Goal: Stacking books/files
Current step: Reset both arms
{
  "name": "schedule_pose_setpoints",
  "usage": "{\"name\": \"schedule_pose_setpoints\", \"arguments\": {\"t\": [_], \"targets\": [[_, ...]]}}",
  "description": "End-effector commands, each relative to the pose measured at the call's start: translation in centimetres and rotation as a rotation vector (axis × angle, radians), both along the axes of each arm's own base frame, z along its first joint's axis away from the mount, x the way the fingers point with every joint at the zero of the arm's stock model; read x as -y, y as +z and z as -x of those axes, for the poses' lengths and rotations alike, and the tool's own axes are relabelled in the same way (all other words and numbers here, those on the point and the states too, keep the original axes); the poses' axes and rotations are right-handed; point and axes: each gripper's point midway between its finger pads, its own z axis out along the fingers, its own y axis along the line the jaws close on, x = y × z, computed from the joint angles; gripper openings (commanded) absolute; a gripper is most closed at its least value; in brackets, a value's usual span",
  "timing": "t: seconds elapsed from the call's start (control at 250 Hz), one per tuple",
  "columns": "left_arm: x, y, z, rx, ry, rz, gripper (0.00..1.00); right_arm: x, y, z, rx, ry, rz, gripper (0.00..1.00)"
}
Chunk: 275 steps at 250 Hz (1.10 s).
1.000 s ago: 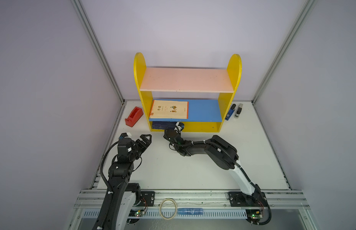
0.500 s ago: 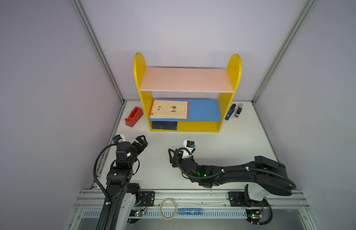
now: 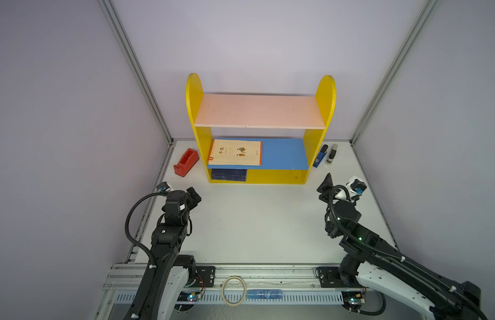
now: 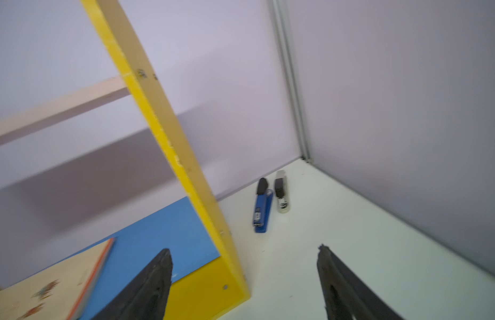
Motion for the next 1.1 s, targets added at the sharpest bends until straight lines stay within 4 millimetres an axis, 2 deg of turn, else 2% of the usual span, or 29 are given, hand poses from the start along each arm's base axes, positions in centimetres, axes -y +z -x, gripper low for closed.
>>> {"name": "schedule_pose_setpoints", "arguments": {"t": [0.0, 0.092, 0.192, 0.26, 0.344, 0.4, 0.448, 0.492, 0.52, 0.576, 0.628, 0.688, 0.72, 0.772, 0.812, 0.856, 0.896, 0.952, 0.96, 0.972, 1.096], "targets": [[-0.1, 1.0, -2.3, 0.041, -0.061, -0.118, 0.90, 2.6, -2.4, -1.7, -0.129, -0.043, 0.190, 0.86], [-1.0, 0.7, -3.2, 0.076, -0.035, -0.185, 0.89, 5.1, -6.3, -3.3, -0.237, -0.103, 0.267, 0.85], [-2.3, 0.8, -3.7, 0.130, 0.020, -0.271, 0.90, 6.9, -9.9, -3.8, -0.285, -0.178, 0.350, 0.85], [-3.6, -0.5, -4.0, 0.119, 0.098, -0.311, 0.91, 6.5, -11.3, -4.9, -0.282, -0.117, 0.333, 0.85], [-4.8, -2.9, -5.4, 0.044, 0.147, -0.372, 0.92, 6.5, -12.1, -6.2, -0.288, -0.090, 0.334, 0.85], [-5.2, -3.2, -6.9, 0.045, 0.175, -0.420, 0.89, 6.5, -12.5, -7.2, -0.249, -0.050, 0.315, 0.85], [-4.2, -2.8, -8.1, 0.036, 0.162, -0.461, 0.90, 6.0, -12.6, -8.0, -0.240, -0.017, 0.322, 0.85], [-2.6, -2.0, -9.3, 0.111, 0.085, -0.492, 0.91, 5.7, -12.5, -8.7, -0.230, 0.002, 0.323, 0.85], [-2.0, -2.2, -9.7, 0.122, 0.044, -0.506, 0.92, 5.7, -12.4, -9.1, -0.221, 0.008, 0.322, 0.85], [-2.1, -3.5, -10.3, 0.099, 0.026, -0.493, 0.91, 5.8, -12.9, -10.0, -0.267, 0.023, 0.298, 0.84], [-1.2, -3.7, -10.9, 0.104, -0.024, -0.509, 0.91, 5.8, -13.1, -10.7, -0.252, 0.068, 0.251, 0.82], [-0.4, -4.2, -11.7, 0.091, -0.117, -0.484, 0.91, 5.5, -14.3, -11.2, -0.201, 0.149, 0.196, 0.83], [-0.3, -4.3, -11.7, 0.100, -0.140, -0.465, 0.91, 5.9, -14.4, -11.5, -0.179, 0.140, 0.192, 0.83], [-0.3, -4.4, -11.3, 0.124, -0.174, -0.427, 0.95, 5.3, -15.4, -11.7, -0.243, 0.186, 0.180, 0.83], [0.0, -4.6, -11.1, 0.153, -0.207, -0.409, 1.00, 4.9, -15.3, -11.8, -0.225, 0.215, 0.190, 0.83], [0.6, -5.7, -11.2, 0.170, -0.274, -0.389, 1.00, 4.5, -16.2, -12.1, -0.228, 0.243, 0.196, 0.83], [1.3, -5.2, -11.5, 0.188, -0.300, -0.420, 1.00, 4.3, -15.8, -12.6, -0.198, 0.255, 0.216, 0.86], [1.1, -5.6, -11.4, 0.176, -0.301, -0.404, 1.00, 3.8, -16.2, -12.4, -0.241, 0.287, 0.207, 0.90], [1.1, -5.5, -11.5, 0.182, -0.293, -0.409, 1.00, 3.9, -16.2, -12.5, -0.241, 0.286, 0.209, 0.97], [0.9, -5.3, -11.6, 0.185, -0.280, -0.415, 1.00, 3.9, -16.3, -12.5, -0.236, 0.285, 0.213, 0.99], [0.5, -5.6, -11.8, 0.152, -0.286, -0.377, 1.00, 5.0, -16.2, -13.0, -0.250, 0.218, 0.195, 0.99]]}}
